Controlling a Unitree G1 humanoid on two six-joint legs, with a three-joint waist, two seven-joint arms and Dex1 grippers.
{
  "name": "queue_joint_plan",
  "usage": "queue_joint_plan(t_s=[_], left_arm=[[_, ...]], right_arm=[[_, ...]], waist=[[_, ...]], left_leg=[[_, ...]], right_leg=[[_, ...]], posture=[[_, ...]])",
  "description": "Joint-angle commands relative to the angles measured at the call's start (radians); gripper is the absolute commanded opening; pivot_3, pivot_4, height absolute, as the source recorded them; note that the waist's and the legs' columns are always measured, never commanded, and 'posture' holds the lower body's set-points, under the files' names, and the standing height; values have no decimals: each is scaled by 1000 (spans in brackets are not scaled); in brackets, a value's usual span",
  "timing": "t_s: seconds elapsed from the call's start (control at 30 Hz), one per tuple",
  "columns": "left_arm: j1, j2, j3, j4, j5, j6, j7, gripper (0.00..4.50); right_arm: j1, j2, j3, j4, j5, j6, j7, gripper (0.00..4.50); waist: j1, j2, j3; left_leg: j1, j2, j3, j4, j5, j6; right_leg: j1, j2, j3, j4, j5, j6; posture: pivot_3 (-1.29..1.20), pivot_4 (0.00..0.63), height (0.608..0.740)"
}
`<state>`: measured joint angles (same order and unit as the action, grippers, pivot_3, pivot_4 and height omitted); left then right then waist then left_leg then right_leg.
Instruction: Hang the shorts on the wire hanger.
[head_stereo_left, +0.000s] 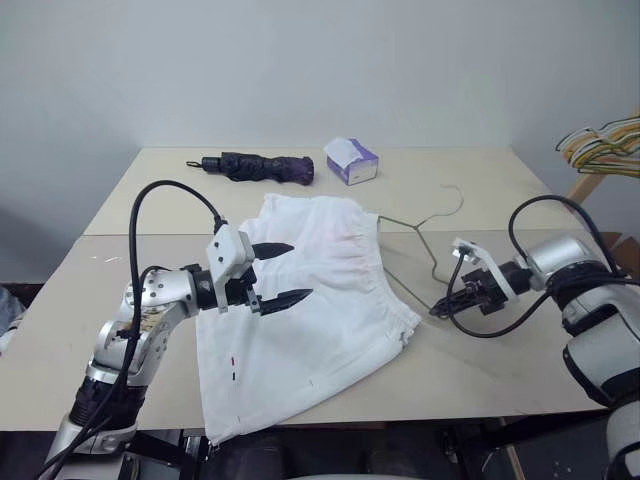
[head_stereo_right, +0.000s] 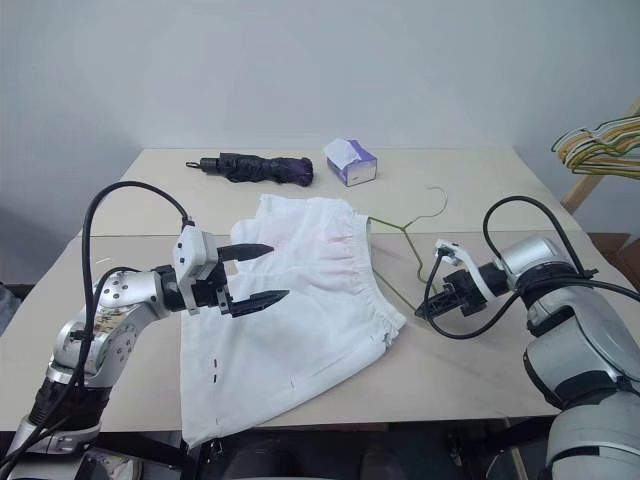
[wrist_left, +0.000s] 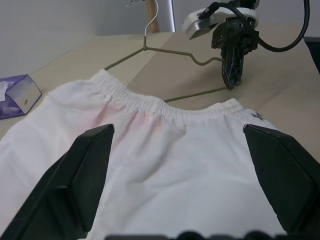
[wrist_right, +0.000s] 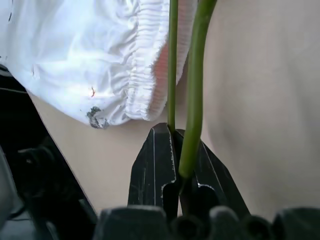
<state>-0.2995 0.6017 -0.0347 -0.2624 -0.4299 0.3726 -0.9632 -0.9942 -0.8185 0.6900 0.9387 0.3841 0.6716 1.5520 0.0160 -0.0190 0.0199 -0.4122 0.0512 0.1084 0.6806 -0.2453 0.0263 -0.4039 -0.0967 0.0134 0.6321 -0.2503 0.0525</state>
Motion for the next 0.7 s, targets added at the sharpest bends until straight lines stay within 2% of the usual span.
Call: queue_joint_plan(t_s=[0.03,0.1,0.2,0.33,0.4,0.53,0.7], left_arm=[[-26,12,33,-10,-10,-39,-13,4472],[-40,25,56,-10,-37,-28,-35,4472],[-112,75,123,2,-120,-28,-125,4472],[-220,114,179,50,-174,-41,-178,4472],[-333,115,205,112,-195,-39,-177,4472],[-471,157,127,267,-76,-117,-261,4472],[-566,223,-29,475,90,-278,-476,4472]], right_arm=[[38,-26,-147,-144,-16,-108,-9,0],[78,-28,-231,-244,4,-109,-26,0],[196,-33,-336,-472,-26,-313,-91,0],[219,-6,-357,-573,-83,-303,-141,0],[226,16,-344,-615,-135,-349,-177,0],[223,61,-325,-654,-217,-382,-224,0],[208,94,-289,-678,-311,-377,-237,0]], waist=[[-2,0,0],[-5,0,0],[-8,0,0],[-13,1,0],[-15,0,0],[-17,0,0],[-26,0,0]], left_leg=[[0,0,0,0,0,0],[0,0,0,0,0,0],[0,0,0,0,0,0],[0,0,0,0,0,-1],[2,0,0,0,0,-1],[1,0,0,0,1,-1],[1,0,0,0,2,-3]], right_leg=[[0,0,0,0,0,0],[0,0,0,0,0,0],[0,0,0,1,0,0],[-1,0,0,0,0,0],[2,0,0,0,0,1],[2,1,0,0,0,1],[1,1,0,0,0,1]], posture=[[35,0,740],[29,0,740],[21,0,740],[13,0,740],[12,0,740],[18,0,740],[6,0,740]])
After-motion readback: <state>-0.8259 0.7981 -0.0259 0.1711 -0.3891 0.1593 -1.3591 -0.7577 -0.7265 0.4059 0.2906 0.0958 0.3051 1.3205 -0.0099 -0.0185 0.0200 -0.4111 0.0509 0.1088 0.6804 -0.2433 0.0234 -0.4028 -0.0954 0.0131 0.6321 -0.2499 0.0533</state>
